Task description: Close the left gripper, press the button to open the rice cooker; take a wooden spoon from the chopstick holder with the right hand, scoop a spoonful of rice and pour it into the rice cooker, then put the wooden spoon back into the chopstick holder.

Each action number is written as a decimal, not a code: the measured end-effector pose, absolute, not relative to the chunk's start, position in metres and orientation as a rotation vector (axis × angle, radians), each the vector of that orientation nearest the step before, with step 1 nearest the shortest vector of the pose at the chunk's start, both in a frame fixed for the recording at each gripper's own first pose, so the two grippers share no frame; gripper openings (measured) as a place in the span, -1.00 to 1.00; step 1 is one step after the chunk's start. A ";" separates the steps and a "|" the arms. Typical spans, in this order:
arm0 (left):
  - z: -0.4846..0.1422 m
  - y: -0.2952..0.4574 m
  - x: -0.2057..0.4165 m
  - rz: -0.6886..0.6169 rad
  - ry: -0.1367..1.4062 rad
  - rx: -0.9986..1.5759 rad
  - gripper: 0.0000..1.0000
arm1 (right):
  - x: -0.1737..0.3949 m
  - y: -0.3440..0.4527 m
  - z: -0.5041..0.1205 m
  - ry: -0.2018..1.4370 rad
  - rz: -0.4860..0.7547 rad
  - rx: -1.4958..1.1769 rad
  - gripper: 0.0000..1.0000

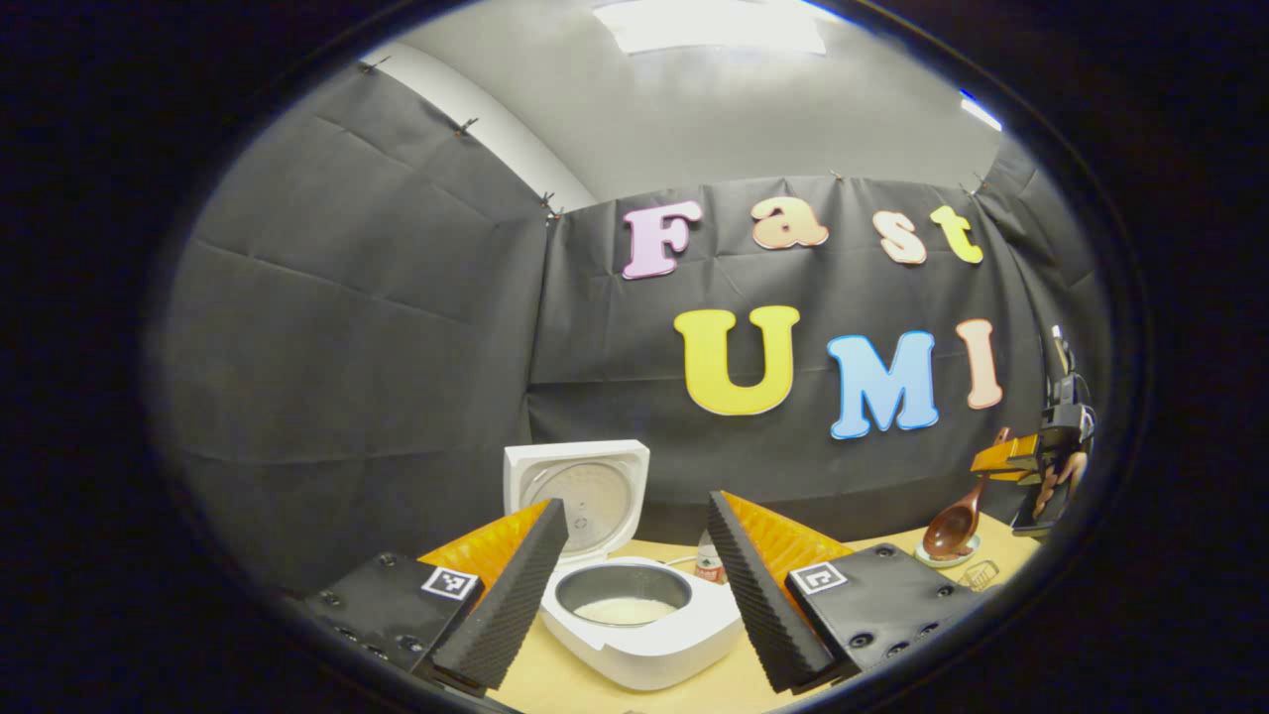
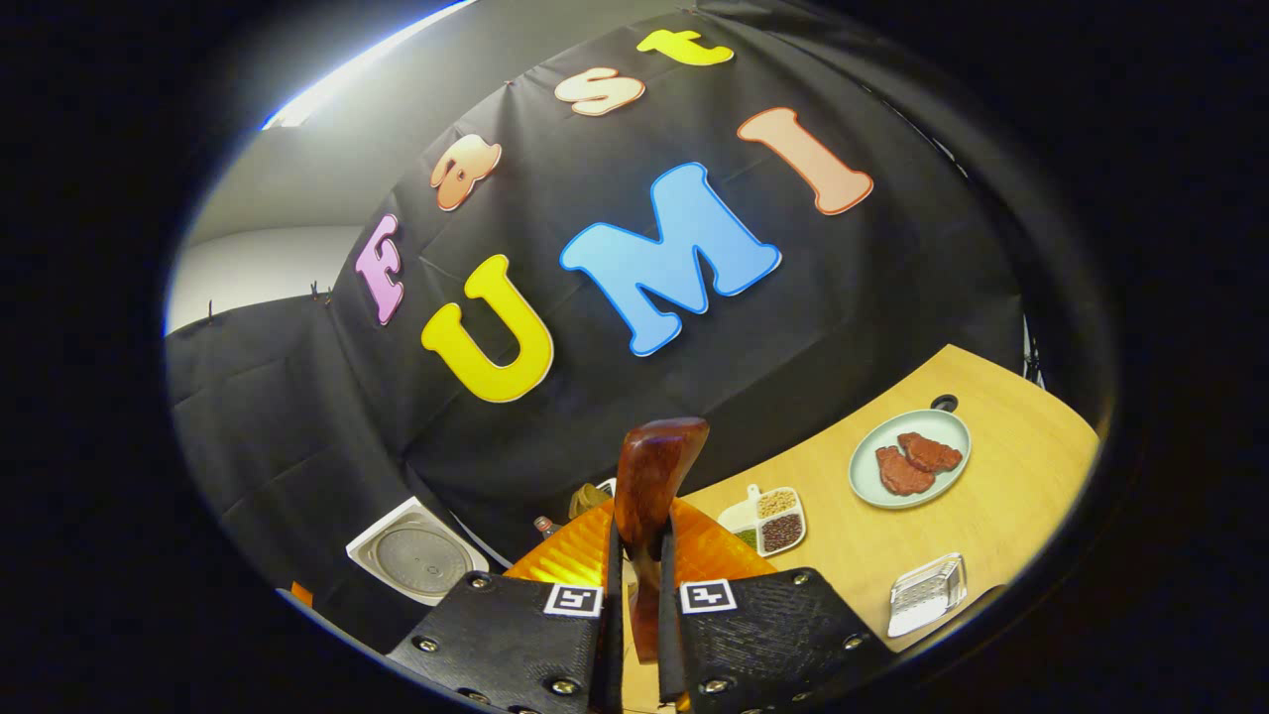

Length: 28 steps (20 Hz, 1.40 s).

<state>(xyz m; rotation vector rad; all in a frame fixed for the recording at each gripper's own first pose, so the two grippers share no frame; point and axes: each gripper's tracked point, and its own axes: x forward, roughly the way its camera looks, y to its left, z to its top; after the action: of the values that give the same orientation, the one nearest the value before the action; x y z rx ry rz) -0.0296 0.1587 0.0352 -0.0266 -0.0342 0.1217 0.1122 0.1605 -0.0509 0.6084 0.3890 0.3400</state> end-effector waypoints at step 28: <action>0.064 0.092 -0.041 0.100 -0.055 0.031 0.97 | 0.090 0.001 -0.213 0.541 -0.009 0.490 -0.71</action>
<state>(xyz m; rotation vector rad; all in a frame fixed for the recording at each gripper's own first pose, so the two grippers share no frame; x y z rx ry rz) -0.0413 0.0921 0.0638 0.0305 -0.0545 0.0995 0.0903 0.0006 -0.2130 0.4898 0.5407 -0.0091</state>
